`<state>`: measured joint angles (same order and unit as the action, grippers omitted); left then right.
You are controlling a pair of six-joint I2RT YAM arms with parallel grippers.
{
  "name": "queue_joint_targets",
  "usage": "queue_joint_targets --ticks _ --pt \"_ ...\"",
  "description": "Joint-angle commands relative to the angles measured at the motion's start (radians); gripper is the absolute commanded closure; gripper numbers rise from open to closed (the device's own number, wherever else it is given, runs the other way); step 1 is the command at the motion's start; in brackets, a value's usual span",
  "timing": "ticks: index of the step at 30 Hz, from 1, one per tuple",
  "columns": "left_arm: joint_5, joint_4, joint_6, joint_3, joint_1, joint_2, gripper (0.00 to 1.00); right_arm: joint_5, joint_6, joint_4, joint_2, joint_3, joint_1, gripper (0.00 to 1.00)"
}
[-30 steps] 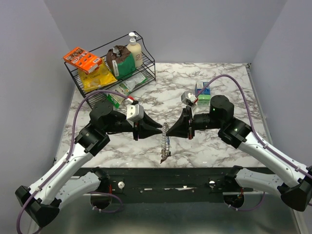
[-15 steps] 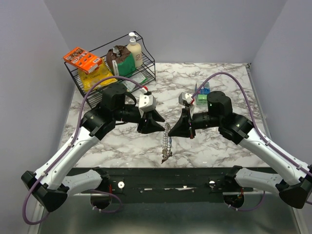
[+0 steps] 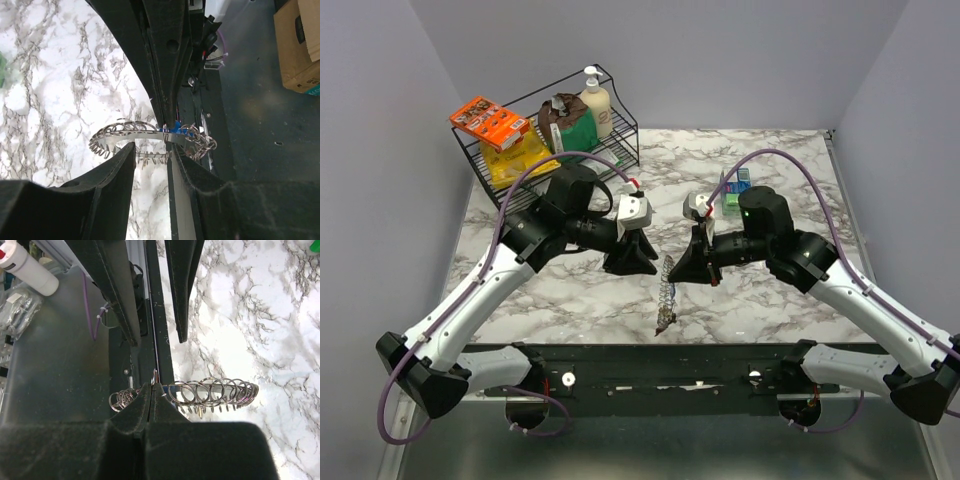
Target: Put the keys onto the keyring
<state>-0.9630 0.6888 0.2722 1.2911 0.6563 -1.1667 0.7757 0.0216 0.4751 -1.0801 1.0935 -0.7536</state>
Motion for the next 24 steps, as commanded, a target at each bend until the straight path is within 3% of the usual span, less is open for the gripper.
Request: queue_joint_targets --ticks 1,5,19,24 --pt "-0.031 0.055 0.033 0.028 0.009 -0.022 0.57 -0.004 0.014 0.01 -0.006 0.046 -0.001 0.99" --pt "-0.022 0.045 0.03 0.024 0.02 -0.031 0.62 0.0 0.015 0.008 -0.012 0.052 -0.001 0.99" --pt "0.006 0.029 0.022 0.016 0.065 -0.074 0.63 -0.007 0.014 0.008 -0.011 0.052 -0.001 0.99" --pt "0.023 0.029 0.019 0.011 0.074 -0.08 0.74 -0.009 0.012 0.008 -0.012 0.049 -0.001 0.99"
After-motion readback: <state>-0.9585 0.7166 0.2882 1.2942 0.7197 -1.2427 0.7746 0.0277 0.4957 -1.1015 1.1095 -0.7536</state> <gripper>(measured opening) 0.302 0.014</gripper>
